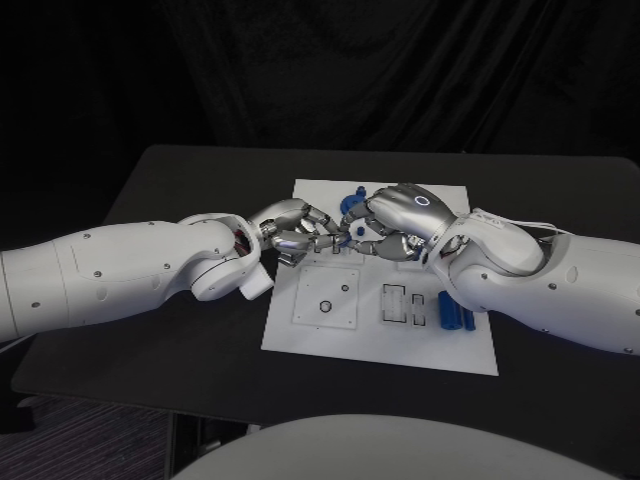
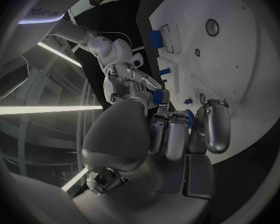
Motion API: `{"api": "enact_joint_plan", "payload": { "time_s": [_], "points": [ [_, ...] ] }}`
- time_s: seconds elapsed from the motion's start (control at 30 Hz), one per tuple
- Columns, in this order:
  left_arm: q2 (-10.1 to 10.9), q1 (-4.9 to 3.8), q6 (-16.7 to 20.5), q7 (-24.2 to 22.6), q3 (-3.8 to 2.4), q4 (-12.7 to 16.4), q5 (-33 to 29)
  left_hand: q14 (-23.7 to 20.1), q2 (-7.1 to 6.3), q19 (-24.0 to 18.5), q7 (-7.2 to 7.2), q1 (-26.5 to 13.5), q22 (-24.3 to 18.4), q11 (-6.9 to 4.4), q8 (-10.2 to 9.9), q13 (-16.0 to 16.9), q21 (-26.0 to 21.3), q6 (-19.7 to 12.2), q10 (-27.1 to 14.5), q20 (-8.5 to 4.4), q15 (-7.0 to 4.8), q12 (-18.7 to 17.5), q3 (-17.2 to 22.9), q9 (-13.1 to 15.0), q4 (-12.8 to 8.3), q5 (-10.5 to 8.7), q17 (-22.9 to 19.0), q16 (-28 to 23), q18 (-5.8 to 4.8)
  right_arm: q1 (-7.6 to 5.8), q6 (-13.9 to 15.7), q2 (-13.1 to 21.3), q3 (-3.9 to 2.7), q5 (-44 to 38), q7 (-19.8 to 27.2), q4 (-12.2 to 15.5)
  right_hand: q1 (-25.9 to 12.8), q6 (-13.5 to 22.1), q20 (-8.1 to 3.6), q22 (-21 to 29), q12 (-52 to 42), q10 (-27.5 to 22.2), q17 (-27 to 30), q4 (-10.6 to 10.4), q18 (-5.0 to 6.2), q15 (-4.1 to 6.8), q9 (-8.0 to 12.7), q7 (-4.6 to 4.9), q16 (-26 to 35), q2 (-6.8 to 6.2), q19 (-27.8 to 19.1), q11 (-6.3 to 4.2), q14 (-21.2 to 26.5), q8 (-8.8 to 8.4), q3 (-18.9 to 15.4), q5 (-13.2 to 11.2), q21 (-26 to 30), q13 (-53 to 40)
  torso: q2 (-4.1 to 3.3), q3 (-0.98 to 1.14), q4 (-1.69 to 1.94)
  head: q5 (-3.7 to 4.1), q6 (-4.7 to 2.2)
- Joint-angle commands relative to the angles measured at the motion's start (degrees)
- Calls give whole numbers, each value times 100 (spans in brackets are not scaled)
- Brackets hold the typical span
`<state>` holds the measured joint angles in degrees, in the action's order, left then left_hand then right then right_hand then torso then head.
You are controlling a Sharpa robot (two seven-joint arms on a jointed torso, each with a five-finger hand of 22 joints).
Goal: Assemble the parts on the task board
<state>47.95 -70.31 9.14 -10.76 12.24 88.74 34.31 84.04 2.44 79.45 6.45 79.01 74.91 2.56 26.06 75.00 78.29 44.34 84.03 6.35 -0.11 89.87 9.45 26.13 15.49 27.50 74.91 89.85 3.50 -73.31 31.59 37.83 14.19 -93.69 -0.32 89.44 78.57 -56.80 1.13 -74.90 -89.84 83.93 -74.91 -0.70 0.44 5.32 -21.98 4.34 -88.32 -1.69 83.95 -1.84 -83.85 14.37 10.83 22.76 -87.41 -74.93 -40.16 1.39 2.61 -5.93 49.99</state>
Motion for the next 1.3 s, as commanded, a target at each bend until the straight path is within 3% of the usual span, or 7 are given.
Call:
{"api": "enact_joint_plan", "payload": {
  "time_s": [0.03,0.27,0.6,0.7,0.73,0.93,1.3],
  "points": [
    [-11,11,-62,-82,-5,25,-45,596,-10,3,2,106,938,-35,44,1500,-38,46,597,-36,-33,13,-7,-11,-60,100,1509,15,9,12,-22,-7,-5,-13,-24,-1,-3,-218,10,-1409,-16,607,-1138,6,32,-29,-1089,-162,23,67,470,36,-537,157,29,16,12,-1507,3,-3,6,7,1],
    [-10,12,-65,-71,-5,21,-45,596,-47,5,-17,182,945,-49,115,1500,-47,115,597,-45,-42,13,-14,-1,-103,195,1509,15,9,12,-31,-3,-5,-14,-66,-14,8,-215,15,-1404,-16,607,-1139,19,36,-35,-1103,-152,22,69,463,44,-538,153,38,25,26,-1507,5,-2,2,5,1],
    [-23,15,38,-163,-5,4,-45,596,-26,11,-135,331,968,-152,563,1500,-74,215,597,-123,-127,13,4,276,-159,392,1509,15,12,13,-111,16,-5,-14,-97,-16,-5,-182,31,-1399,-16,607,-1116,26,39,-55,-1133,-128,34,66,457,66,-532,121,43,-42,38,-1507,6,0,-2,-1,1],
    [-33,17,112,-203,-5,-15,-45,596,-37,10,-151,399,973,-168,639,1500,-85,225,597,-139,-145,13,53,326,-197,469,1509,15,13,13,-132,21,-5,-14,-99,-5,-29,-127,55,-1394,-16,607,-1101,29,43,-74,-1167,-104,42,63,450,85,-529,49,45,-252,52,-1507,7,1,-3,8,1],
    [-37,17,138,-215,-5,-22,-45,596,-44,12,-152,412,975,-171,652,1500,-85,221,597,-143,-148,13,65,336,-205,490,1509,15,12,13,-141,23,-5,-14,-100,-1,-56,-97,67,-1393,-16,607,-1098,20,43,-83,-1179,-92,43,46,448,94,-528,-4,33,-437,54,-1507,7,1,-3,12,1],
    [-65,17,266,-235,-6,-80,-45,596,-87,28,-159,457,990,-179,747,1500,-78,223,597,-158,-159,13,125,405,-228,641,1509,15,8,13,-184,50,-4,-128,-155,27,-180,60,83,-1389,-16,607,-1085,-66,47,-91,-1183,-40,50,-23,443,100,-526,-201,-40,-828,65,-1507,11,3,-5,26,1],
    [-92,18,216,-154,-6,-149,-122,596,-133,35,-171,440,997,-191,829,1500,-80,232,597,-168,-170,13,144,468,-212,703,1509,15,7,13,-220,65,-4,-236,-266,22,-248,-126,85,-1386,-16,607,-1068,-152,49,-91,-1364,-95,58,-60,439,95,-522,-117,-123,-1038,75,-1507,7,4,-14,22,1]
  ]
}}
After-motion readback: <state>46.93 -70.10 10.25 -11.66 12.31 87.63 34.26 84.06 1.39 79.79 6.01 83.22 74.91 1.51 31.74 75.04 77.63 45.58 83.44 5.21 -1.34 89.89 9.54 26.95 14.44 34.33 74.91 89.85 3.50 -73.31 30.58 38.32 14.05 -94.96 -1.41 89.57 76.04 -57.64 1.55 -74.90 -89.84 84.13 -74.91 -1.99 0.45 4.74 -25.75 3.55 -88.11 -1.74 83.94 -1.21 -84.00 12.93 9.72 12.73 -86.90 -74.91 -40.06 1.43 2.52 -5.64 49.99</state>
